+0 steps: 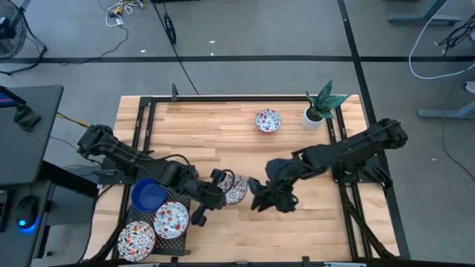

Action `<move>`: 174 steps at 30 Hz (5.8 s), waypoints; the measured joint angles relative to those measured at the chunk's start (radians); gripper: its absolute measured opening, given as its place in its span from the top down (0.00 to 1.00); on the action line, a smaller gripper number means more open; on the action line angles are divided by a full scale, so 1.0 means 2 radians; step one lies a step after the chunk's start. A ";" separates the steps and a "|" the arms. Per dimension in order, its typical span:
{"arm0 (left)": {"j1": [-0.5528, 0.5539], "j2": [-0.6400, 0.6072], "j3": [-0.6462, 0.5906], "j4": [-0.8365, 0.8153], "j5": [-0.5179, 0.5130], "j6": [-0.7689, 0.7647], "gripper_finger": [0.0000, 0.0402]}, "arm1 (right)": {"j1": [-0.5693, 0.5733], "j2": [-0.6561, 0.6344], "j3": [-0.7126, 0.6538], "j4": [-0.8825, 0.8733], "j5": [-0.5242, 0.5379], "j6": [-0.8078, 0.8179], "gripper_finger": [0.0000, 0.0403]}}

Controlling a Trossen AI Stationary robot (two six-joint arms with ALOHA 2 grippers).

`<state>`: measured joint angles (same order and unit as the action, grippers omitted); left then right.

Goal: Pick & Place Mini bowls

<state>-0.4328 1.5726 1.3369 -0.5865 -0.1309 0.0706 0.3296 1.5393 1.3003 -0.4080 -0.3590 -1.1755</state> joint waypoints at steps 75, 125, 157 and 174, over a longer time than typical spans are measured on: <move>-0.275 0.122 0.389 -0.492 0.234 -0.956 0.97 | -0.038 -0.033 -0.092 -0.019 0.009 0.250 0.92; -0.288 0.098 0.310 -0.492 0.102 -0.882 0.97 | -0.040 -0.033 -0.092 -0.009 -0.001 0.245 0.92; -0.290 0.098 0.310 -0.493 0.116 -0.909 0.74 | -0.040 -0.033 -0.092 -0.010 -0.001 0.252 0.92; -0.297 0.098 0.310 -0.465 0.091 -0.932 0.96 | -0.040 -0.033 -0.092 -0.010 0.000 0.252 0.92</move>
<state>-1.0264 1.7679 1.9560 -1.5164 0.0512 -1.7924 0.2497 1.4742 1.1168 -0.4274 -0.3599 -0.6712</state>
